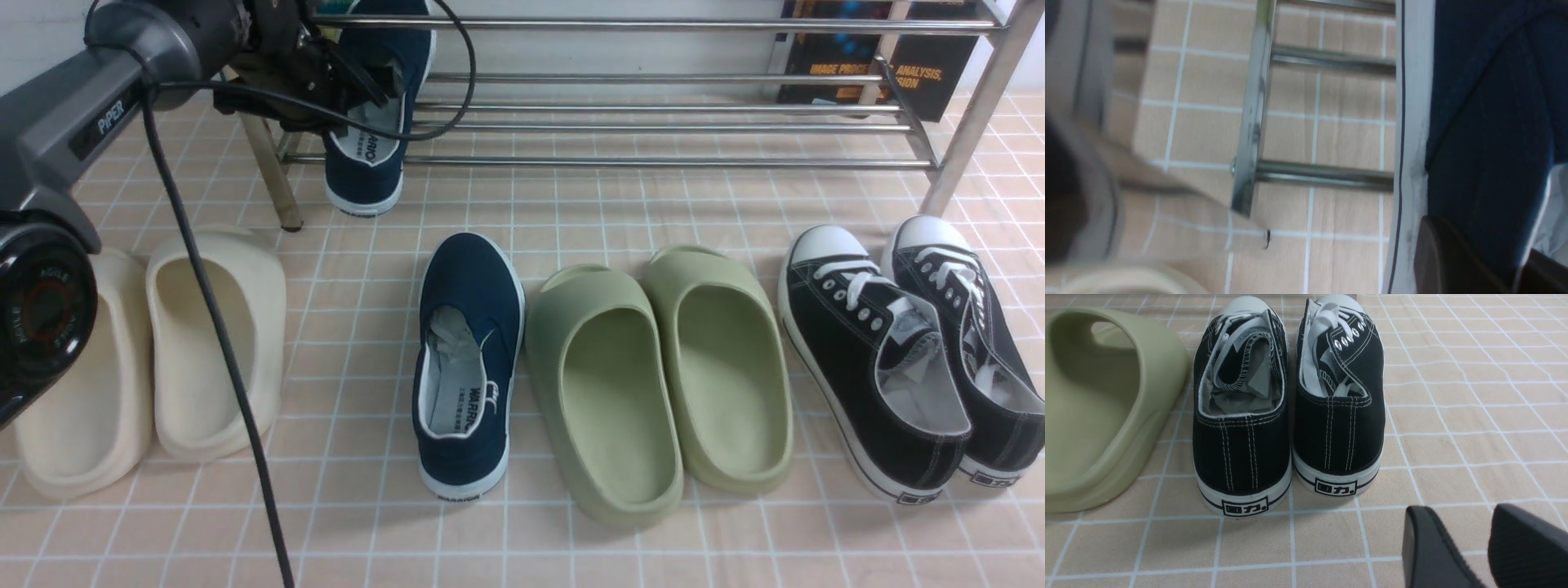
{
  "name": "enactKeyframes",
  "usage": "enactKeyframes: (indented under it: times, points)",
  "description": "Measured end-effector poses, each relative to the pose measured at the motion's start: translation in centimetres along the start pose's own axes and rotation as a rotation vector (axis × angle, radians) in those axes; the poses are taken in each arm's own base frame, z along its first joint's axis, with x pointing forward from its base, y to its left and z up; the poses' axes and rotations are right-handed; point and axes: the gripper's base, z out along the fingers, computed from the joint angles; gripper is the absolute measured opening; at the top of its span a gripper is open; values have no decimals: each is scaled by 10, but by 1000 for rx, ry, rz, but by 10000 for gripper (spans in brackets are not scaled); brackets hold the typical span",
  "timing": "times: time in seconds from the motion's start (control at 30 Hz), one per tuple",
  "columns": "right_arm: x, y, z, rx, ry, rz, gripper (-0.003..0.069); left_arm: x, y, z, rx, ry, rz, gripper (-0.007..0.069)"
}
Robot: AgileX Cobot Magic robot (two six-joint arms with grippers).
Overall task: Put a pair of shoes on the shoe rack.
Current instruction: Use the left arm to put a shoe into the shoe rack
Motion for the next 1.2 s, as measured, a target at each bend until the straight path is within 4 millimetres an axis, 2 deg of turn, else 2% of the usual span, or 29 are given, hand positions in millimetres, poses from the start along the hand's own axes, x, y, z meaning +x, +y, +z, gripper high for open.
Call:
enactKeyframes:
  times: [0.13, 0.17, 0.3, 0.43, 0.5, 0.53, 0.6, 0.63, 0.7, 0.8, 0.93, 0.97, 1.07, 1.1, 1.2]
  points:
    - [0, 0, 0, 0, 0, 0, 240, 0, 0, 7, -2, -19, 9, 144]
    - [0, 0, 0, 0, 0, 0, 240, 0, 0, 7, -2, -18, 9, 144]
    - [0, 0, 0, 2, 0, -6, 240, -3, 1, 2, -9, -35, 17, 275]
    - [0, 0, 0, 0, 0, 0, 240, -6, 2, -15, -28, 4, 19, 343]
    - [0, 0, 0, 0, 0, 0, 240, -8, 4, -26, -44, 22, 26, 350]
    - [0, 0, 0, 0, 0, 0, 240, -9, 7, -41, -74, 58, 50, 352]
    - [0, 0, 0, 0, 0, 0, 240, -11, 10, -60, -100, 95, 80, 343]
    - [0, 0, 0, 0, 0, 0, 240, -11, 10, -62, -102, 98, 80, 341]
    - [0, 0, 0, 0, 0, 0, 240, -11, 12, -78, -117, 146, 110, 311]
    - [0, 0, 0, 0, 0, 0, 240, -4, 12, -83, -119, 231, 134, 244]
    - [0, 0, 0, 0, 0, 0, 240, 20, 4, -69, -9, 359, 140, 116]
    - [0, 0, 0, 0, 0, 0, 240, 23, 4, -67, -3, 368, 140, 111]
    - [0, 0, 0, 0, 0, 0, 240, 39, -6, -44, 85, 367, 127, 31]
    - [0, 0, 0, 0, 0, 0, 240, 39, -6, -43, 87, 361, 125, 29]
    - [0, 0, 0, 0, 0, 0, 240, 42, -8, -21, 91, 294, 86, 7]
